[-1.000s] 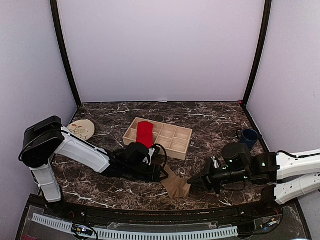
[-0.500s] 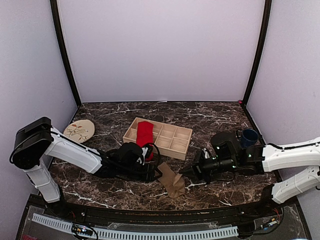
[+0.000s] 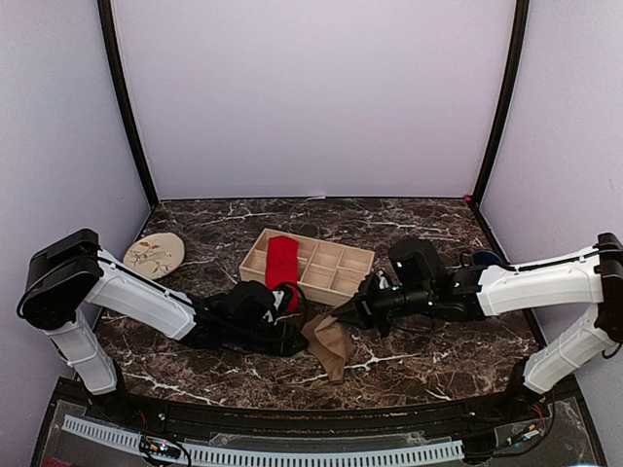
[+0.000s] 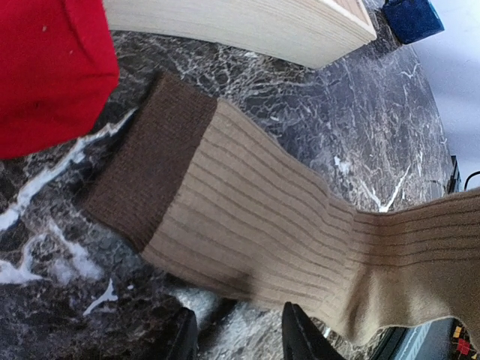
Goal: Roll the socks
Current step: Fold the sock at the center of the board.
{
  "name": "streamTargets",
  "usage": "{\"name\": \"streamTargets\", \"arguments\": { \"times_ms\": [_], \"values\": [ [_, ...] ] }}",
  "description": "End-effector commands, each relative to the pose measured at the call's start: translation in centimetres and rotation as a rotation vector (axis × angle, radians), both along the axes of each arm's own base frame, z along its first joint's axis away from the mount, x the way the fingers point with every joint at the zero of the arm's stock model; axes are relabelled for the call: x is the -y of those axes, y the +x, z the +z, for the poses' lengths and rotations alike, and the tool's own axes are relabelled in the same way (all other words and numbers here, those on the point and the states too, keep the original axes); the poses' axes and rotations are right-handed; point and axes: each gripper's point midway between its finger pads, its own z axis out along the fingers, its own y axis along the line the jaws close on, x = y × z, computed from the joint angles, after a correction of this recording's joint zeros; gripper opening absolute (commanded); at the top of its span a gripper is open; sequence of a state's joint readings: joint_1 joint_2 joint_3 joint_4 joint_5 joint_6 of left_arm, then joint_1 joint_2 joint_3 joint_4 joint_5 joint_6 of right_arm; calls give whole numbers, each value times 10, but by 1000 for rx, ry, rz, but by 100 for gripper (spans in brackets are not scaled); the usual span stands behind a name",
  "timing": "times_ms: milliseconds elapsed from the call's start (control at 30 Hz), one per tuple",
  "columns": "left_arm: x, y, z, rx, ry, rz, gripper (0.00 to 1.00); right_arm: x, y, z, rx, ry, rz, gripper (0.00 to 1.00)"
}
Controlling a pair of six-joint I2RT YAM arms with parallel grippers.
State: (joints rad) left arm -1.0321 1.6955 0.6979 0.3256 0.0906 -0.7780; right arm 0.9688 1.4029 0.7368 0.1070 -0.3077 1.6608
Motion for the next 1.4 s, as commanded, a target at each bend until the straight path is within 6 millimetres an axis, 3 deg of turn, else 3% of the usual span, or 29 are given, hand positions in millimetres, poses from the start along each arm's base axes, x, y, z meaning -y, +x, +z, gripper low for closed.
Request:
{"name": "streamTargets", "arguments": {
  "times_ms": [0, 600, 933, 1033, 1267, 1367],
  "values": [
    [-10, -2, 5, 16, 11, 9, 41, -16, 18, 17, 51, 62, 9, 3],
    [-35, -1, 16, 38, -3, 47, 37, -48, 51, -16, 26, 21, -1, 3],
    [-45, -5, 23, 63, -5, 36, 37, -50, 59, -35, 14, -31, -2, 5],
    [-44, -5, 28, 76, -10, 24, 39, -48, 58, -41, 9, -45, -3, 11],
    [-41, -3, 37, 102, -16, 8, 45, -46, 62, -41, 45, -67, 3, 40],
    [-40, -2, 39, 111, -13, 1, 47, -44, 66, -33, 83, -88, 7, 41]
  ]
}}
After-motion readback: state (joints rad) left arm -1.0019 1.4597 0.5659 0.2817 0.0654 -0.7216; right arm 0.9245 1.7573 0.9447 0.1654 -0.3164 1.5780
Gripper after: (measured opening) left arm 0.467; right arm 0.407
